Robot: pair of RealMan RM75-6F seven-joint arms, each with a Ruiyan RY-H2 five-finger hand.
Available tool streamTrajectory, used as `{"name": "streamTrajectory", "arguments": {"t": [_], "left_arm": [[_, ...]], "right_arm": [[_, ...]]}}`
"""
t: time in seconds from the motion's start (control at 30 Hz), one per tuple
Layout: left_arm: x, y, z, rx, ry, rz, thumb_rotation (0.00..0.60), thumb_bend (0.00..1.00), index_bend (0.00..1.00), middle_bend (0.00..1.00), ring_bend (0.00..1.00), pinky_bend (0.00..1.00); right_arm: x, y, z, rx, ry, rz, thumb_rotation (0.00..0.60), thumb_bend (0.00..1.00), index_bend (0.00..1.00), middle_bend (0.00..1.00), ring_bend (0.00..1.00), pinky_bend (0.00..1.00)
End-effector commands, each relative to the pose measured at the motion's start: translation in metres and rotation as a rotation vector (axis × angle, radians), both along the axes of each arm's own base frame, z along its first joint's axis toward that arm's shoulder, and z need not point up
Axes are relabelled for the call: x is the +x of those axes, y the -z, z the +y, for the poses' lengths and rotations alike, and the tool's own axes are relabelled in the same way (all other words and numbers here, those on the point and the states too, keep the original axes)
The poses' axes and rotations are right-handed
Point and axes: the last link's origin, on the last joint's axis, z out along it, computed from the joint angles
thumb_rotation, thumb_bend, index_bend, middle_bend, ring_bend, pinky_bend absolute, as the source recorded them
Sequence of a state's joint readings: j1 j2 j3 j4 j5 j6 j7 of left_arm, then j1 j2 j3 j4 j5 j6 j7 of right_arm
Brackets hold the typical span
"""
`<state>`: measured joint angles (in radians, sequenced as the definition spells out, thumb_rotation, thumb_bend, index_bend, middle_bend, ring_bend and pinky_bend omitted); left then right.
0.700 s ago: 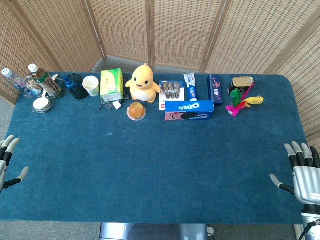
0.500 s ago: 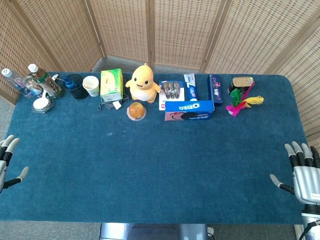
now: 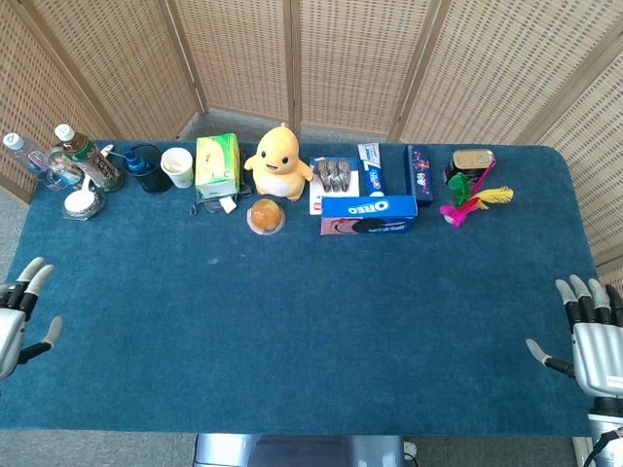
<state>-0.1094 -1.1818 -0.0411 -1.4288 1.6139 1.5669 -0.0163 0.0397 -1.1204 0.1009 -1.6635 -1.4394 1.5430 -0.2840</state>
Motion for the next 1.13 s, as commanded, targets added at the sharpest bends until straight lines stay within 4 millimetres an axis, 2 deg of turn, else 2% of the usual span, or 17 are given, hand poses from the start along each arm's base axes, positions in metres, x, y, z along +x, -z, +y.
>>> {"name": "streamTrajectory", "arguments": {"t": [0.03, 0.1, 0.3, 0.43, 0.67, 0.77, 1.13], "left_arm": [[0.016, 0.011, 0.014, -0.010, 0.098, 0.016, 0.600, 0.90, 0.00, 0.00, 0.99, 1.00], [0.036, 0.023, 0.024, -0.051, 0.183, 0.055, 0.600, 0.99, 0.00, 0.00, 1.00, 1.00], [0.097, 0.067, 0.035, -0.218, 0.411, 0.161, 0.600, 1.00, 0.00, 0.00, 1.00, 1.00], [0.129, 0.100, 0.037, -0.318, 0.565, 0.230, 0.600, 1.00, 0.00, 0.00, 1.00, 1.00], [0.166, 0.147, 0.033, -0.433, 0.751, 0.304, 0.600, 1.00, 0.00, 0.00, 1.00, 1.00], [0.182, 0.165, 0.025, -0.478, 0.841, 0.295, 0.600, 1.00, 0.00, 0.00, 1.00, 1.00], [0.210, 0.174, 0.011, -0.484, 0.926, 0.191, 0.600, 1.00, 0.01, 0.00, 1.00, 1.00]], "right_arm": [[0.000, 0.000, 0.000, 0.000, -0.002, 0.000, 0.383, 0.21, 0.00, 0.00, 0.00, 0.00], [0.001, -0.001, 0.000, -0.002, -0.005, -0.003, 0.383, 0.21, 0.00, 0.00, 0.00, 0.00], [-0.001, -0.003, 0.000, -0.012, 0.005, -0.007, 0.375, 0.21, 0.00, 0.00, 0.00, 0.00], [-0.002, -0.004, -0.001, -0.016, 0.011, -0.010, 0.386, 0.20, 0.00, 0.00, 0.00, 0.00], [-0.004, -0.003, -0.002, -0.009, 0.021, -0.005, 0.381, 0.20, 0.00, 0.00, 0.00, 0.00], [-0.006, -0.002, -0.003, -0.007, 0.030, -0.003, 0.384, 0.20, 0.00, 0.00, 0.00, 0.00], [-0.007, 0.000, -0.004, -0.001, 0.041, 0.000, 0.383, 0.20, 0.00, 0.00, 0.00, 0.00]]}}
